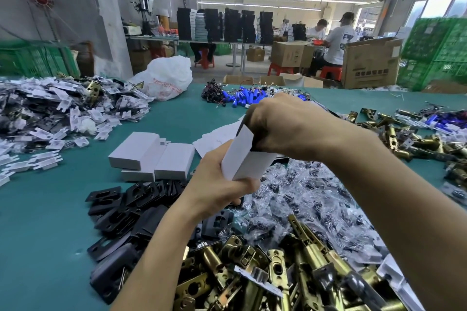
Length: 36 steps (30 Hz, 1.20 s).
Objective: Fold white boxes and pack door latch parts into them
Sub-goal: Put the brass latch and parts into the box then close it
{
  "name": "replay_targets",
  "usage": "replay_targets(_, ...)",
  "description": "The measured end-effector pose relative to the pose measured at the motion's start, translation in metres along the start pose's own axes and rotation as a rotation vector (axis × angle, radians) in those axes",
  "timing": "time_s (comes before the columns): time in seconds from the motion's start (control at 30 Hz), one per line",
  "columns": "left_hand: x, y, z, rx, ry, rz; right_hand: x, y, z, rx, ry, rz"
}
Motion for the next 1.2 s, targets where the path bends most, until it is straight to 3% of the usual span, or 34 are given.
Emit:
replay_targets(0.1, -0.002, -0.001, 0.000, -0.027, 0.066, -0.033, -0.001, 0.000, -0.002, -0.008, -0.133, -0.099)
replay_targets(0.2, -0.009, -0.002, 0.000, -0.060, 0.175, -0.094, -0.012, 0.013, -0.011, -0.017, -0.368, -0.451)
replay_targets(0.27, -0.014, -0.001, 0.000, -0.082, 0.196, -0.151, -0.007, 0.028, -0.030, 0.094, -0.376, -0.629)
replay_targets(0.3, -0.017, 0.000, 0.001, -0.092, 0.199, -0.185, 0.004, 0.034, -0.044, 0.198, -0.327, -0.593)
replay_targets(0.33, -0.019, 0.000, 0.001, -0.095, 0.209, -0.215, 0.020, 0.039, -0.059, 0.323, -0.244, -0.442)
replay_targets(0.43, -0.022, 0.000, 0.000, -0.065, 0.290, -0.246, 0.082, 0.064, -0.091, 0.618, -0.054, 0.208)
replay_targets(0.47, -0.023, 0.000, -0.001, -0.053, 0.308, -0.240, 0.098, 0.072, -0.093, 0.649, -0.044, 0.343)
replay_targets(0.53, -0.023, 0.001, -0.001, -0.039, 0.318, -0.230, 0.116, 0.075, -0.092, 0.640, -0.062, 0.396)
replay_targets(0.73, -0.023, 0.000, 0.005, -0.111, 0.340, -0.207, 0.100, 0.066, -0.088, 0.562, -0.193, 0.145)
replay_targets(0.87, -0.018, 0.000, 0.007, -0.132, 0.275, -0.167, 0.022, 0.054, -0.055, 0.295, -0.467, -0.470)
replay_targets(0.93, -0.015, -0.001, 0.006, -0.112, 0.260, -0.121, -0.012, 0.050, -0.031, 0.110, -0.597, -0.679)
replay_targets(1.03, -0.010, 0.000, 0.004, -0.090, 0.242, -0.051, -0.029, 0.037, -0.004, -0.017, -0.505, -0.672)
replay_targets(1.2, -0.007, 0.000, 0.004, -0.095, 0.301, -0.011, -0.008, 0.019, 0.006, 0.060, -0.461, -0.454)
Point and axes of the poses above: each hand's wrist, its own y-axis away from the middle knuckle, its own x-axis out of the palm, z = x × y, the point moved 5 cm from there along -y, towards the middle knuckle, and after that the axes turned 3 degrees about -x, right-handed, at the moved point
